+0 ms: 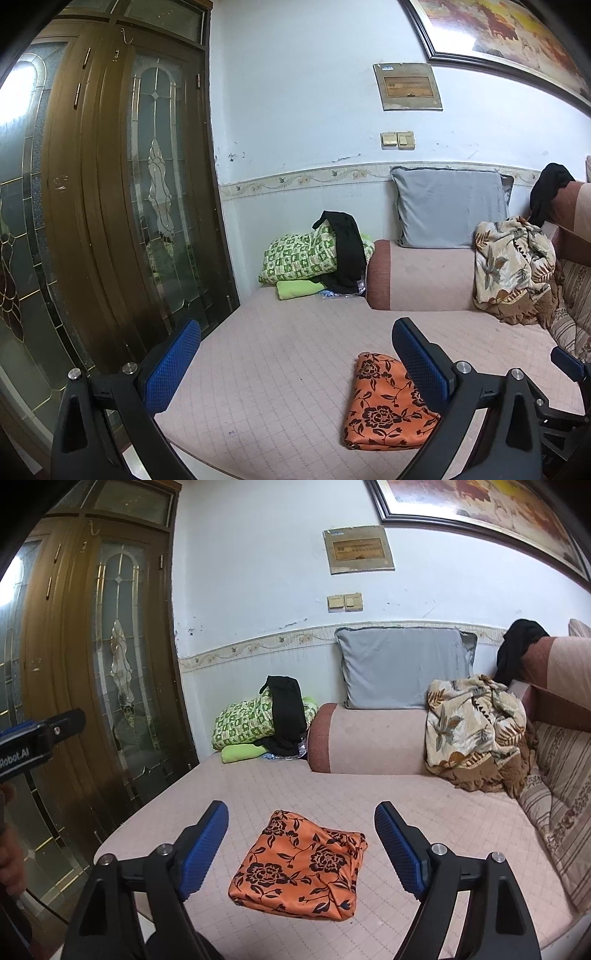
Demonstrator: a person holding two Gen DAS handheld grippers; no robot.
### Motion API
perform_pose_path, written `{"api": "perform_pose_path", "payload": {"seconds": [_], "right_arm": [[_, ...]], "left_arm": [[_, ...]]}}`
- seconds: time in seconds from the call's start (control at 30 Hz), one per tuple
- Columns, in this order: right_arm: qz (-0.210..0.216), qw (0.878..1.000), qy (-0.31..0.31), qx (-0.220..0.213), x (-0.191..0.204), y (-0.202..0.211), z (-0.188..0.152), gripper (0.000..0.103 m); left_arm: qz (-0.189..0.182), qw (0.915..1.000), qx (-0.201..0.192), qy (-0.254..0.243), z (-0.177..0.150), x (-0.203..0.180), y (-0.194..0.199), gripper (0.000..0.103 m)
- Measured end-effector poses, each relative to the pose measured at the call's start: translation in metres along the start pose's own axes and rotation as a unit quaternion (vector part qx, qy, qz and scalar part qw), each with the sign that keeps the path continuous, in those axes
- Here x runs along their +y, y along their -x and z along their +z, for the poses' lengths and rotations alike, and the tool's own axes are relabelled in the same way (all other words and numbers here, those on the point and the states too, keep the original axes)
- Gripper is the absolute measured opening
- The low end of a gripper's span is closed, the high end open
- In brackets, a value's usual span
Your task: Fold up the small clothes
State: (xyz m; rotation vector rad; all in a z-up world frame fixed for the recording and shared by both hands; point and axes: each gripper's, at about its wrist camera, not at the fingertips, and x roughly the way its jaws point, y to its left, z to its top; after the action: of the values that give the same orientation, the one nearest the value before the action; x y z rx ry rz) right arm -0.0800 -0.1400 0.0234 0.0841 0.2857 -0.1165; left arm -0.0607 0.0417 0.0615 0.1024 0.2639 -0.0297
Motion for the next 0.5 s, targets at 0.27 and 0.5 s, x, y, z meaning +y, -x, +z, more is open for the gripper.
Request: {"api": "perform_pose_path", "payload": {"seconds": [0.27, 0.5], "right_arm": [[0.006, 1.0, 0.013, -0.005, 0.0, -0.014, 0.007, 0.086], [0.002, 1.0, 0.029, -0.003, 0.002, -0.043, 0.018, 0.086]], "left_arm": [[-0.001, 1.0, 0.0, -0.005, 0.002, -0.005, -0.011, 0.103], [-0.013, 0.9999, 0.005, -0.007, 0.007, -0.01, -0.036, 0.103]]}}
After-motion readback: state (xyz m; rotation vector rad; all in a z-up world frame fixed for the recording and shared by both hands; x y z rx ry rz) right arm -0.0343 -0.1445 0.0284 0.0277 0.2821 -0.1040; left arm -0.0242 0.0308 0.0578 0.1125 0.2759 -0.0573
